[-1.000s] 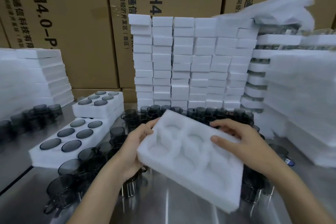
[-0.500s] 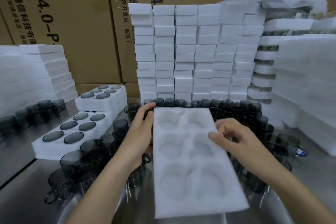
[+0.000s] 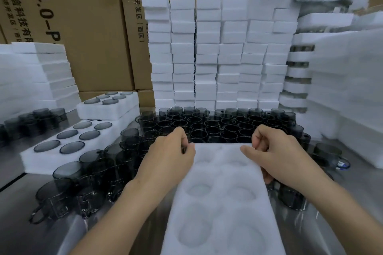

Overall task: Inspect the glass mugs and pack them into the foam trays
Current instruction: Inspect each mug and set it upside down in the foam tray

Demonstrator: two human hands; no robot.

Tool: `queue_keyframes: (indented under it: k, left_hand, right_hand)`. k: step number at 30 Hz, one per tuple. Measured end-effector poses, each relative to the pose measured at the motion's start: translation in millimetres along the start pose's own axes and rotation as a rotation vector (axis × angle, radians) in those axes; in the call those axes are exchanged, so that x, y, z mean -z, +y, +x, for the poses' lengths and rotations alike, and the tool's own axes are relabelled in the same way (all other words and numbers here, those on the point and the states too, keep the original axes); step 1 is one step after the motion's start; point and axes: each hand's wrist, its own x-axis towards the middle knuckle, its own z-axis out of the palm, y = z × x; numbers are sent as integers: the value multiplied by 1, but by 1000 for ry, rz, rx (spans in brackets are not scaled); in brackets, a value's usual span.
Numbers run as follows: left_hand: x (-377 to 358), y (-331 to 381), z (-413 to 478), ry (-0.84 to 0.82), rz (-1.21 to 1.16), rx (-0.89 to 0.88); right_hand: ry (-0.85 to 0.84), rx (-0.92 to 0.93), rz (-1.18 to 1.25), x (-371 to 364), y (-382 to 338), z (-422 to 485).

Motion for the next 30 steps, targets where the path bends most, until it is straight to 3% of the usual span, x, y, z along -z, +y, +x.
queue_keyframes:
  k: [4,7,12,19,25,30]
  left_hand:
    - [7,-3,0,-188,114,58]
    - [19,-9,7,-258,64,121]
    - [11,-11,6,-208,151,94]
    - [-10,-11,5,-79,199,18]
    - [-18,-8,14,-28,178,8]
    - [-16,-9,16,66,139,-76]
  right_hand:
    - [25,84,-13,-3,-4,-2]
    - [20,137,-92,-7,-6,-4]
    - [-227,46,-240,-15,-4,-6]
    - [-130,78,-324,-17,2,-2]
    - [-224,57,-399,-16,4,-4]
    - [-124,55,-428,-21,7,-1]
